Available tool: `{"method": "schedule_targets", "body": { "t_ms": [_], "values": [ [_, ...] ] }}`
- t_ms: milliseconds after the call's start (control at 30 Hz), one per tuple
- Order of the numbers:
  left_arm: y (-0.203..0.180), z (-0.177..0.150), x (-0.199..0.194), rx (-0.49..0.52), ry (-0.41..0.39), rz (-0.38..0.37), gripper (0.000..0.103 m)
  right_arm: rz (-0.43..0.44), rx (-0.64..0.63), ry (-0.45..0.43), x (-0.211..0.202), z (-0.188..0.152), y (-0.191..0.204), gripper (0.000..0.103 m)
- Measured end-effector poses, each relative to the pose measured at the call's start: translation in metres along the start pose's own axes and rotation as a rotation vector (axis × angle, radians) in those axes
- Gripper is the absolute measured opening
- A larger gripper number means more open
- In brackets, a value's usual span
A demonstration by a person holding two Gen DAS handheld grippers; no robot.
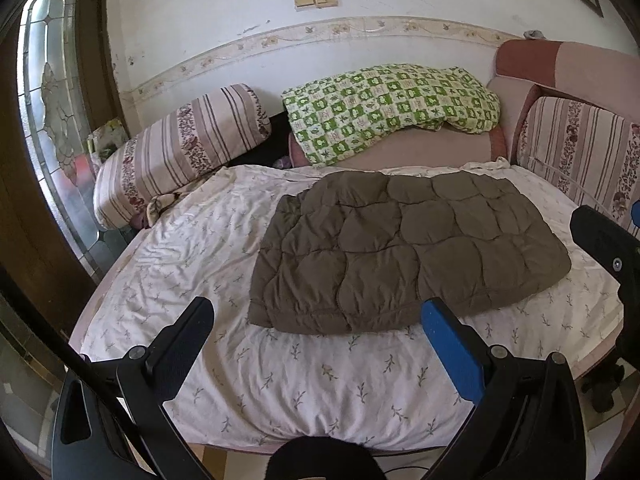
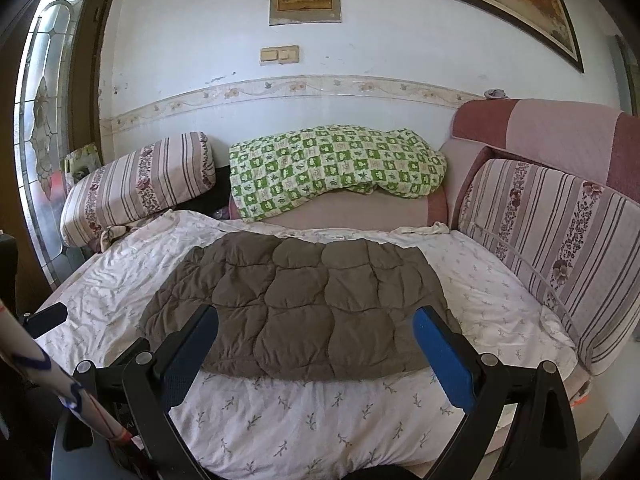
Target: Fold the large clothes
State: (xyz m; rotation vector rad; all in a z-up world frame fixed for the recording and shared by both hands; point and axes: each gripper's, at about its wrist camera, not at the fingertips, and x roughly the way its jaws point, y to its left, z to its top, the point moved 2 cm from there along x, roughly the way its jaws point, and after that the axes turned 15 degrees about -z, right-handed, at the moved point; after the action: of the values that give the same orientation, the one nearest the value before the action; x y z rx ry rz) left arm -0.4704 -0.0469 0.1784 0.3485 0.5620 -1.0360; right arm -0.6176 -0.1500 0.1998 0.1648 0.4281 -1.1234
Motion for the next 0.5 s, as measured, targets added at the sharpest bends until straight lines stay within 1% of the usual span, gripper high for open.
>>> {"method": "schedule_targets", "body": {
  "t_ms": [167,300,500],
  "values": [
    [0.0,0.004,0.013,-0.002,0.017,-0.025,0.103,-0.023,0.008,0.012,0.01,0.002,-0.004,0.1],
    [0.001,0.004,0.018,-0.004,0.029,-0.032,0.103,-0.029,0.01,0.026,0.015,0.002,-0.003,0.1],
    [0.009,0.002,0.018,-0.023,0.031,-0.028,0.103,-0.028,-0.005,0.023,0.012,0.001,0.003,0.1]
  ]
}}
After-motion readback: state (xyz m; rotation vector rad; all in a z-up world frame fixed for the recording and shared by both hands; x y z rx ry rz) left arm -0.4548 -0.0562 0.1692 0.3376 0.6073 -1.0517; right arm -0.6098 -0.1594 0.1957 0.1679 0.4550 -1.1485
